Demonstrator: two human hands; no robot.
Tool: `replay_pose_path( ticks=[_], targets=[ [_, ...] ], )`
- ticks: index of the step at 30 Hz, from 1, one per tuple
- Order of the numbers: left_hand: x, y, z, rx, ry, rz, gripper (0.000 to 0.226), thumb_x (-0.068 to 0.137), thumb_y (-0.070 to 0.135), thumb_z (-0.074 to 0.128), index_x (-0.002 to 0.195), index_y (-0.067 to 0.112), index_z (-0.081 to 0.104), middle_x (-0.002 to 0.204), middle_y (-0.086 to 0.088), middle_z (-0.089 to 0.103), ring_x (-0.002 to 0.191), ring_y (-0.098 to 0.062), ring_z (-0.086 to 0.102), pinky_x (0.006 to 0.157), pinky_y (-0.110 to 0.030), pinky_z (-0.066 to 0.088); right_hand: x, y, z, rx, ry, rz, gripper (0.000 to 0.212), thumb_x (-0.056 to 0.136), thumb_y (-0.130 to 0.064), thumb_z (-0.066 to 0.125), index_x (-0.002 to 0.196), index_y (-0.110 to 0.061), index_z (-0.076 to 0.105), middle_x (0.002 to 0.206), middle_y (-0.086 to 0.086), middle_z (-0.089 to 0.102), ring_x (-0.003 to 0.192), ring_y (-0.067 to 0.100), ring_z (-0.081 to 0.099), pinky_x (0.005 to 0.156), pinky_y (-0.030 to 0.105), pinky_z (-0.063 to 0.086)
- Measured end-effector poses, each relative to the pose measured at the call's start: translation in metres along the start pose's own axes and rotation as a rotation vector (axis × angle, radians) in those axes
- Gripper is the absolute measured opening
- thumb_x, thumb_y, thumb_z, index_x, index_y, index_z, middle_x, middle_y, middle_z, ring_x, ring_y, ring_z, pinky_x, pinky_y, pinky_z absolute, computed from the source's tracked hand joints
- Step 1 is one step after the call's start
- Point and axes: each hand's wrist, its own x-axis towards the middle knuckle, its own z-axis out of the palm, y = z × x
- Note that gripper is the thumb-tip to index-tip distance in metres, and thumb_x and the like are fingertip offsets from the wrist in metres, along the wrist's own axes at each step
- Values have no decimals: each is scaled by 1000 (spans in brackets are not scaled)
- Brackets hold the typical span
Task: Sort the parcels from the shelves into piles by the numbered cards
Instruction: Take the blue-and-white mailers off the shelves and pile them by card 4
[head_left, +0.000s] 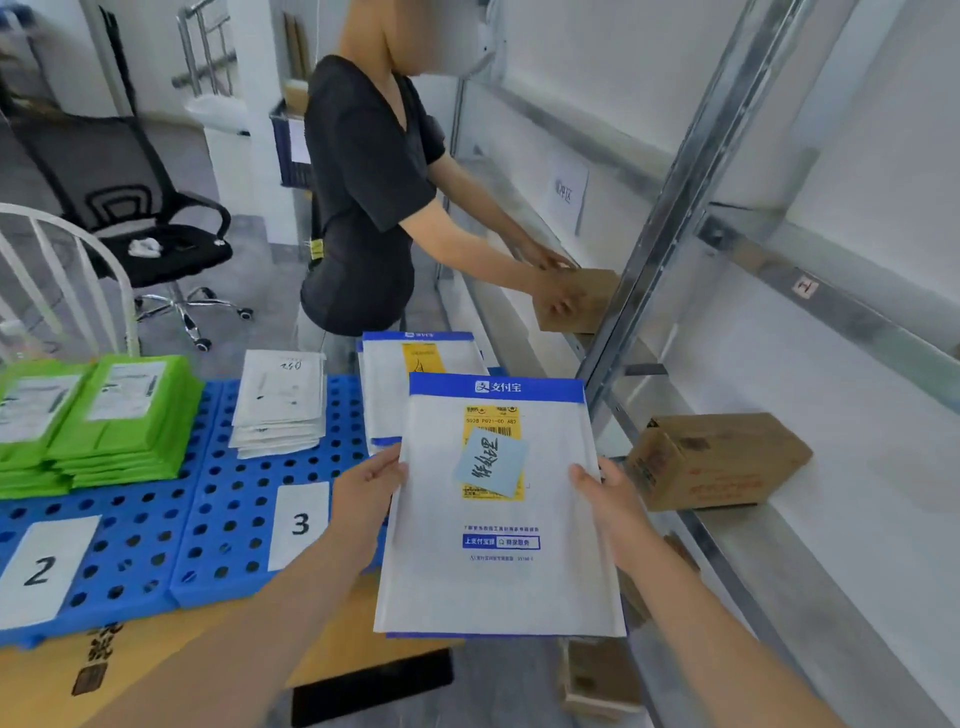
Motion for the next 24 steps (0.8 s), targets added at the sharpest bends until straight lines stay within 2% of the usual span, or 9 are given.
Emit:
replay_pose_path(
  ticks=[4,10,14,17,22,24],
  targets=[
    [53,22,-6,28,-33,29,35,92,4,59,126,12,62,120,-3,67,113,-21,61,104,-41,46,37,-18,27,7,27,-10,21,94,-30,59,113,-22,59,105,2,70,94,25,69,88,50,55],
    [94,37,-17,32,-9,9,35,93,4,58,127,11,60,119,-2,66,112,-20,61,102,-37,47,79,-31,64,4,40,-6,16,93,-22,59,108,-16,63,103,6,70,94,27,68,89,49,54],
    [125,37,-22,64,4,-35,37,90,1,59,124,13,64,114,-4,70,107,-25,66,97,-46,51,108,-40,84,-44,26,-22,17,91,-18,57,106,-14,62,102,5,69,91,23,66,84,39,53],
    [145,41,-24,77,37,-46,38,88,-2,57,121,15,66,112,-2,72,105,-26,67,95,-48,51,133,-48,98,-71,-31,-8,21,91,-22,57,110,-15,62,101,0,69,92,21,66,86,39,55],
    [178,57,-24,87,94,-41,38,87,-3,56,118,17,67,111,-2,72,103,-28,67,95,-48,51,176,-66,119,-96,-100,-34,17,91,-25,59,107,-20,58,104,-1,67,96,22,65,90,44,53],
    [191,63,-22,81,110,-31,39,87,-3,55,118,18,68,110,-2,72,103,-28,68,94,-48,52,193,-77,127,-95,-132,-48,14,93,-25,58,107,-21,56,104,-1,66,96,21,65,87,41,53]
  ],
)
